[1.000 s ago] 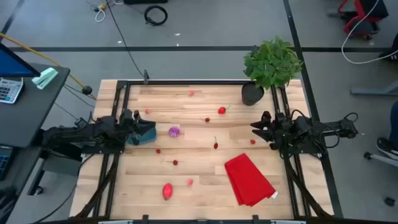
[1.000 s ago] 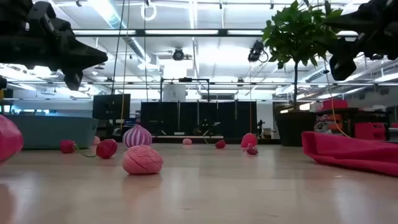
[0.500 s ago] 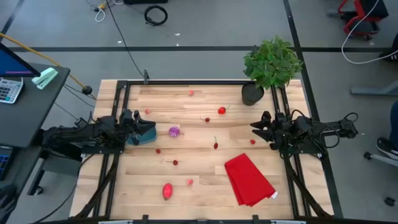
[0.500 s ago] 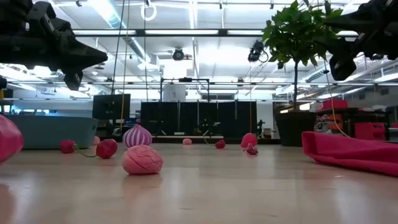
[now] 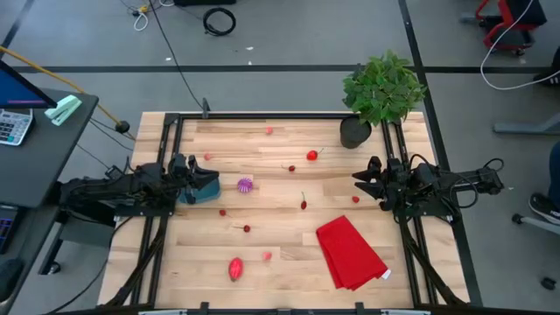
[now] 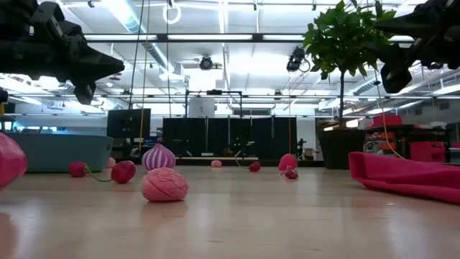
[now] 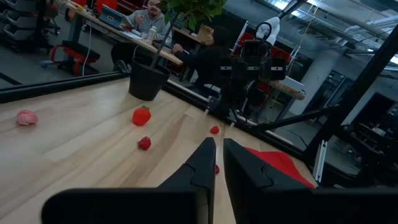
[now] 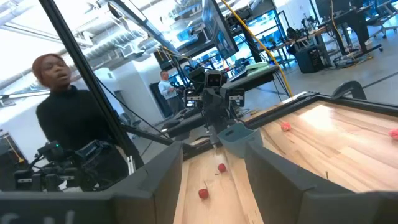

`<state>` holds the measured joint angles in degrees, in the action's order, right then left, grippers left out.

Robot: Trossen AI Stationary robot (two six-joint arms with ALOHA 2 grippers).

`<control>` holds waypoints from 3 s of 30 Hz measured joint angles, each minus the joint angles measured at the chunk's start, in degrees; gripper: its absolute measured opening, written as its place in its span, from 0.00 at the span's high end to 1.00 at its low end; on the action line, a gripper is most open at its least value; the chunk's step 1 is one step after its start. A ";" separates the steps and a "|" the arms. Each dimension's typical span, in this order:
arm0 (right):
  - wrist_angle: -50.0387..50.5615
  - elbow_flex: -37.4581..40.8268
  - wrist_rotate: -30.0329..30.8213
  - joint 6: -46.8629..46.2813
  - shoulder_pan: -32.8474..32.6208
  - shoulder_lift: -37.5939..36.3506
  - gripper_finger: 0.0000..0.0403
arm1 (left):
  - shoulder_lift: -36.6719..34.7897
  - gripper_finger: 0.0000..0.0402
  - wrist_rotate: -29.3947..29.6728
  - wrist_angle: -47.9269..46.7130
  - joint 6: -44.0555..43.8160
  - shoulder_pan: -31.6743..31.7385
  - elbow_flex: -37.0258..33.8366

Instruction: Pick and placing Produce into tupperware

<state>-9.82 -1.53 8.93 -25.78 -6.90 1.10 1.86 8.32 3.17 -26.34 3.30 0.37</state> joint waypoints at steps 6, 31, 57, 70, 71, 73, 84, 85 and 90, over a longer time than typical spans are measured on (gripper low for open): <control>0.02 -0.01 -0.01 0.01 0.02 -0.01 0.55 | 0.01 0.92 0.00 0.00 0.02 0.00 0.01; 0.01 0.00 -0.01 0.00 0.01 0.00 0.55 | 0.01 0.92 -0.02 -0.01 -0.01 0.02 0.01; 0.53 0.01 0.00 0.00 0.01 0.00 0.55 | 26.48 0.91 5.89 -20.66 16.51 2.42 44.36; 0.90 0.01 0.02 0.17 0.02 0.00 0.55 | 61.24 0.93 8.44 -59.07 -5.22 12.32 66.31; 0.87 0.01 0.04 0.41 0.02 0.00 0.55 | 62.51 0.93 8.42 -59.28 -5.26 12.16 65.86; 0.87 0.01 0.04 0.00 0.02 0.00 0.55 | 64.80 0.92 8.34 -59.64 -5.88 11.85 65.11; 0.56 0.01 12.61 -5.53 0.02 0.03 0.55 | 74.53 0.89 8.42 -50.56 0.25 11.73 64.80; 0.60 0.01 13.92 -5.85 0.02 0.03 0.55 | 75.41 0.89 8.41 -48.97 2.13 11.73 64.80; -1.06 0.01 15.92 -8.82 0.02 0.03 0.55 | 79.75 0.91 8.44 -42.69 9.69 11.73 64.80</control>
<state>-10.88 -1.52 24.85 -34.60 -6.87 1.13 81.61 16.76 -39.51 -16.66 15.03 65.17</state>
